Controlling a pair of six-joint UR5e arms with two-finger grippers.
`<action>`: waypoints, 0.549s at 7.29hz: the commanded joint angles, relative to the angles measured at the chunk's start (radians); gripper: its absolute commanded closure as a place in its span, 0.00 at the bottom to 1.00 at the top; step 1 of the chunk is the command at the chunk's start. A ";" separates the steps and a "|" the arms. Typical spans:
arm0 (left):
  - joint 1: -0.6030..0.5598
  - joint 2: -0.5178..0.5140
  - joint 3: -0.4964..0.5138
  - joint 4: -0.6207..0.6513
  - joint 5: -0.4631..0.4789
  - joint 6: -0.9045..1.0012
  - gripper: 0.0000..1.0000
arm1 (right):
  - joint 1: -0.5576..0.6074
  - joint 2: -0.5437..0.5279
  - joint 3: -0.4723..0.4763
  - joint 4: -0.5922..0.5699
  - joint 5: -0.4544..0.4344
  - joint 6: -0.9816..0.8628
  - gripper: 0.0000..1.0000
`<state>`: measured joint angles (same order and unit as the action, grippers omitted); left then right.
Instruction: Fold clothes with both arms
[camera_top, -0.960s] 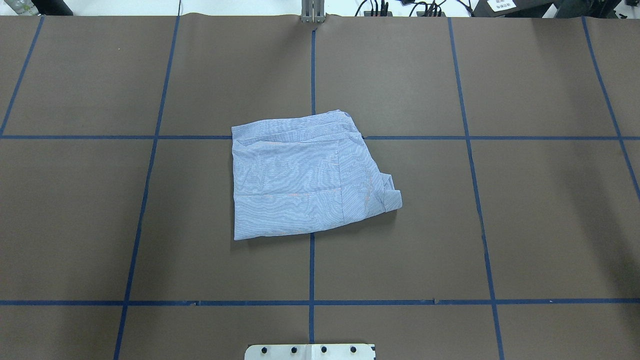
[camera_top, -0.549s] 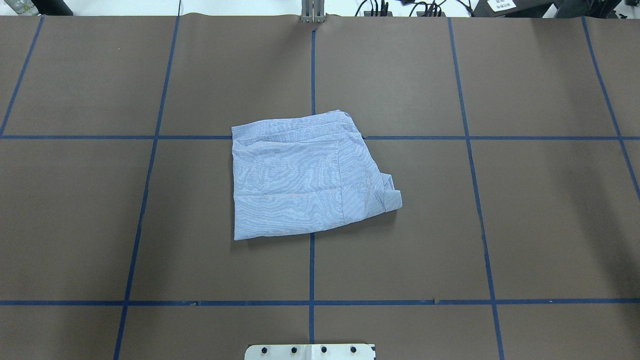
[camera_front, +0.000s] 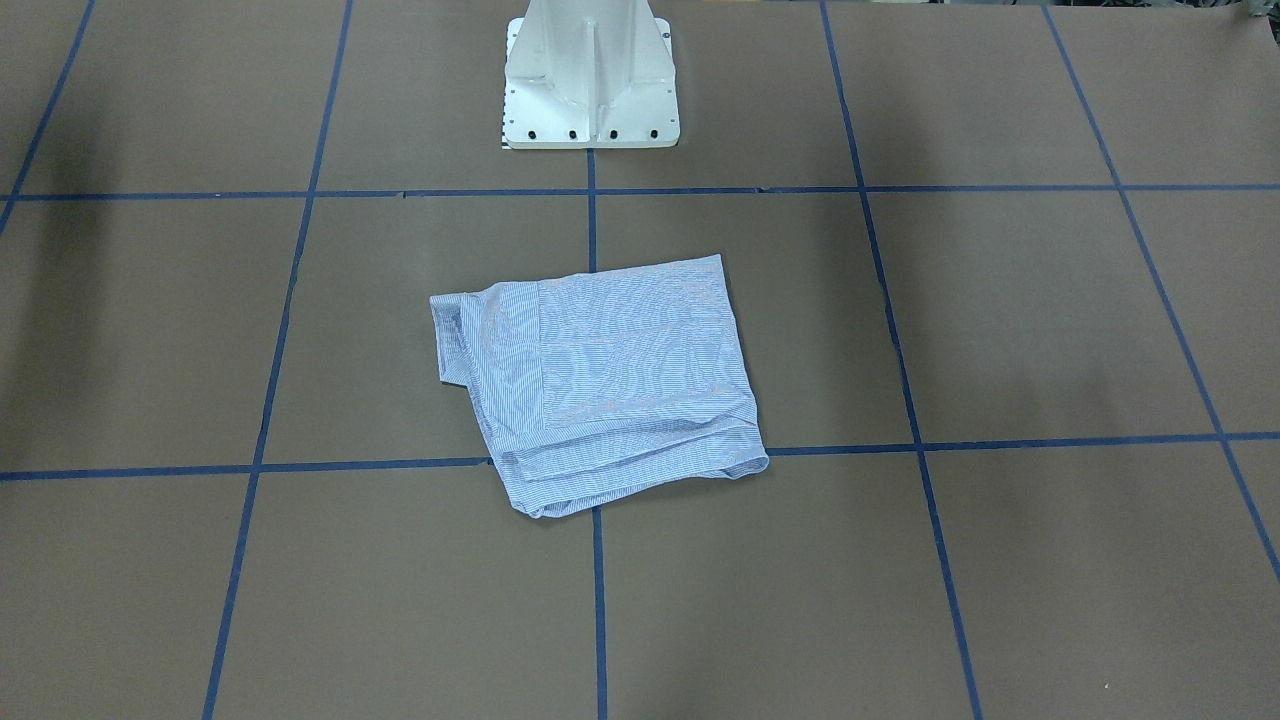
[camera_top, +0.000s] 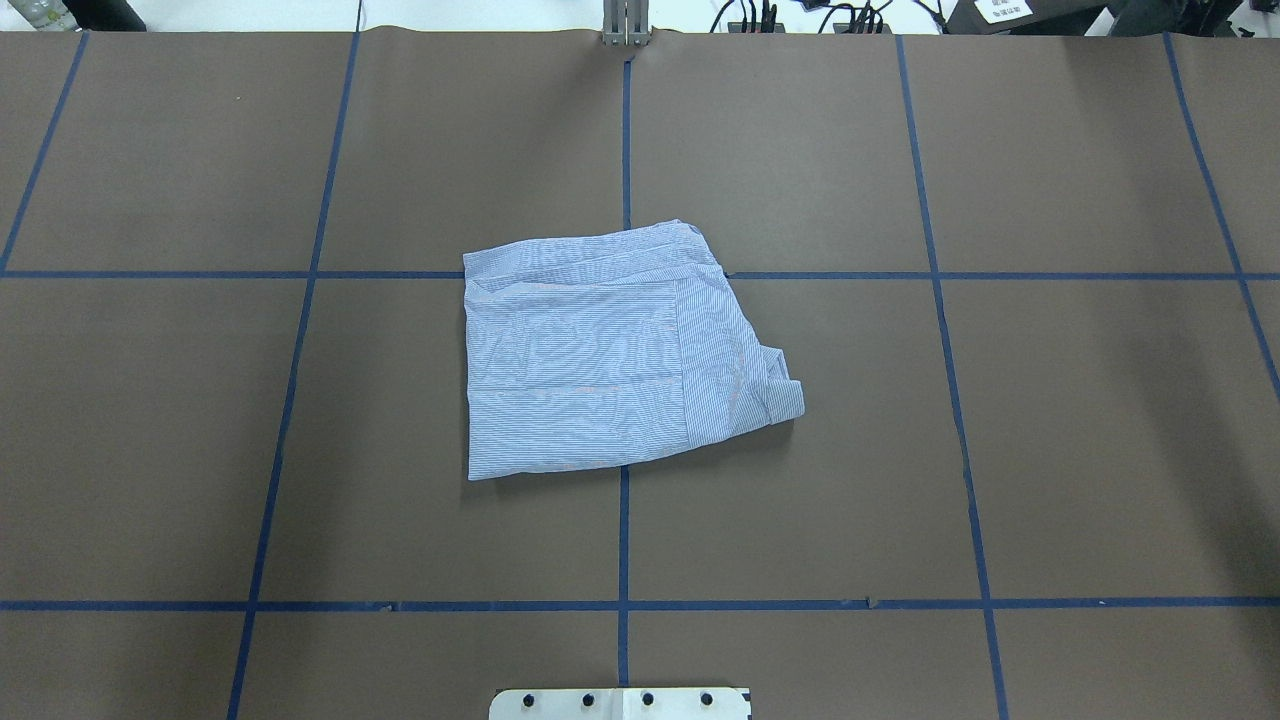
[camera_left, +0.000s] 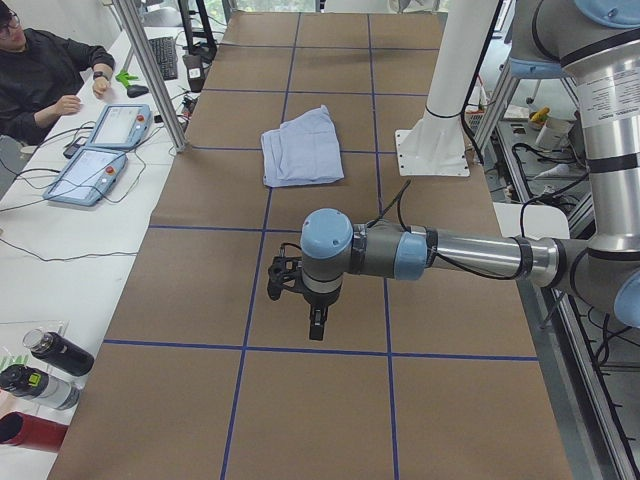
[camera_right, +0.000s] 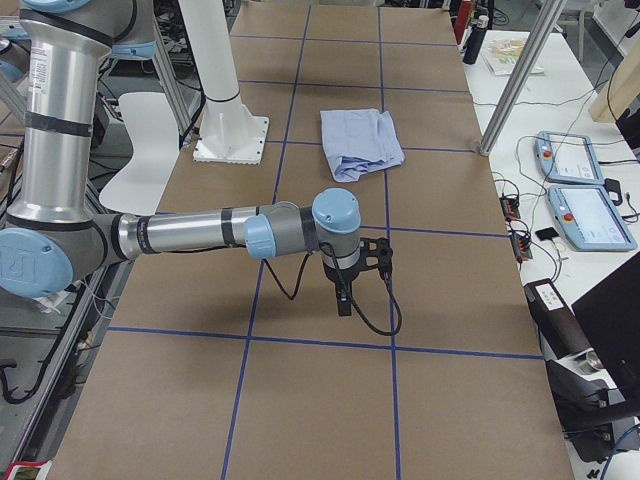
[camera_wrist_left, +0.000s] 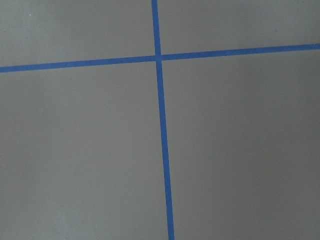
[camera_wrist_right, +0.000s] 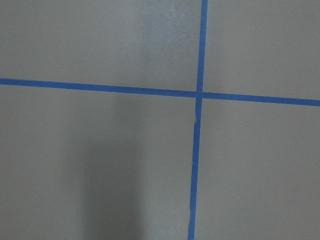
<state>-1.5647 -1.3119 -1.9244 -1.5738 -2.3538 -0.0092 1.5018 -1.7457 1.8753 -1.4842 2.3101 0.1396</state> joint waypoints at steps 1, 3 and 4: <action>0.000 0.002 0.002 0.000 0.001 0.000 0.00 | 0.000 0.000 0.001 -0.001 0.000 0.000 0.00; 0.000 0.002 0.001 0.000 0.001 -0.002 0.00 | -0.002 0.000 0.001 0.001 0.000 0.000 0.00; 0.000 0.002 -0.004 -0.002 -0.001 -0.002 0.00 | -0.002 0.002 0.001 0.001 0.000 0.000 0.00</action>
<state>-1.5647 -1.3101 -1.9246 -1.5743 -2.3534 -0.0101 1.5006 -1.7453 1.8760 -1.4840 2.3102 0.1396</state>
